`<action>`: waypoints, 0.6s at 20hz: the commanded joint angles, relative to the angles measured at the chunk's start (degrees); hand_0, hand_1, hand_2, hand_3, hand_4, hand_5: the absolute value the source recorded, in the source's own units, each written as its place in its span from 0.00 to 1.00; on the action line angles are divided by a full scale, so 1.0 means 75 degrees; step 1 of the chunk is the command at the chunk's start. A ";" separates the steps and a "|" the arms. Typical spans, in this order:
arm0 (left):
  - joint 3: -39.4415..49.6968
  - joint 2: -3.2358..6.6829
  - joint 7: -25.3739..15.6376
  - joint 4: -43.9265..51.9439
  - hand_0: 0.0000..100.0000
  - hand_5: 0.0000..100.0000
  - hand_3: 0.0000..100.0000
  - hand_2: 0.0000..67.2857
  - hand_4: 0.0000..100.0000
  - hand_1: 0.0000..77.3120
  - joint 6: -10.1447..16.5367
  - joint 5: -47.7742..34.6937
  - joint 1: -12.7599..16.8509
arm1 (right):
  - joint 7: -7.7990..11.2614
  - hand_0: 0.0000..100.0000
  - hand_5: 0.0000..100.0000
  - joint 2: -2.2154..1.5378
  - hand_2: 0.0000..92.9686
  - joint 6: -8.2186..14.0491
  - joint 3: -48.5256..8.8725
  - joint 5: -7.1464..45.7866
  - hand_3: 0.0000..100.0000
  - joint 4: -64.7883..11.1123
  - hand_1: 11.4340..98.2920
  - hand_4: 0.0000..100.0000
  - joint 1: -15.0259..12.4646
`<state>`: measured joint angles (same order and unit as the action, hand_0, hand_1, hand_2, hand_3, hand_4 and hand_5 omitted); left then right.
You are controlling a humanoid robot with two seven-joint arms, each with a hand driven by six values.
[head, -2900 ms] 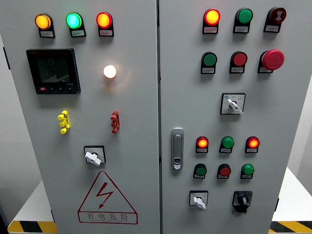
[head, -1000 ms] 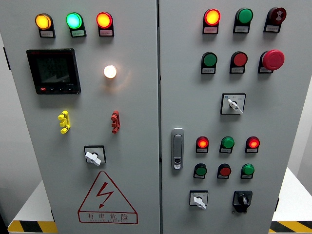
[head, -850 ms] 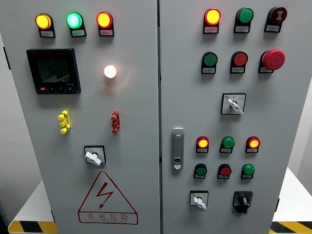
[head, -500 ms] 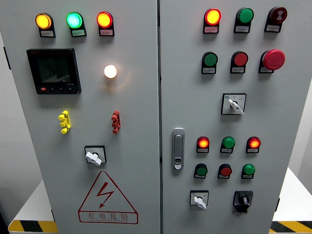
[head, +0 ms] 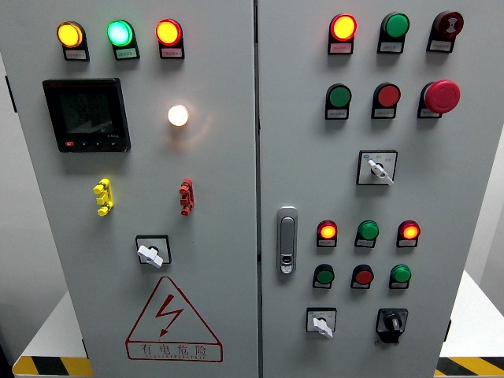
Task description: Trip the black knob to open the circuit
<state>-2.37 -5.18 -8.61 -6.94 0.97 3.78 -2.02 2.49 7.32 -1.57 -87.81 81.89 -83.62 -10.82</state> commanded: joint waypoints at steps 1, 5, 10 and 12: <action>0.0000 0.0000 -0.0001 0.0000 0.00 0.02 0.21 0.19 0.07 0.04 0.0000 0.0000 0.0000 | -0.0050 0.71 0.61 0.0020 0.07 0.0046 0.0095 0.0237 0.46 -0.0498 0.47 0.41 -0.0057; 0.0000 0.0000 -0.0001 0.0000 0.00 0.02 0.21 0.19 0.07 0.04 0.0000 0.0000 0.0000 | -0.0588 0.73 0.66 0.0020 0.08 0.0046 0.0107 0.0308 0.51 -0.1214 0.47 0.49 0.0118; 0.0000 0.0000 -0.0001 0.0000 0.00 0.02 0.21 0.19 0.07 0.04 0.0000 0.0000 0.0000 | -0.0976 0.74 0.74 0.0020 0.07 0.0046 0.0107 0.0320 0.55 -0.1332 0.47 0.58 0.0751; 0.0000 0.0000 -0.0001 0.0000 0.00 0.02 0.21 0.19 0.07 0.04 0.0000 0.0000 0.0000 | -0.1011 0.74 0.78 0.0054 0.07 0.0046 0.0118 0.0331 0.60 -0.1332 0.47 0.64 0.0961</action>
<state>-2.37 -5.19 -8.60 -6.94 0.97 3.78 -2.02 -4.77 7.55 -1.23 -86.99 84.29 -93.57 -5.08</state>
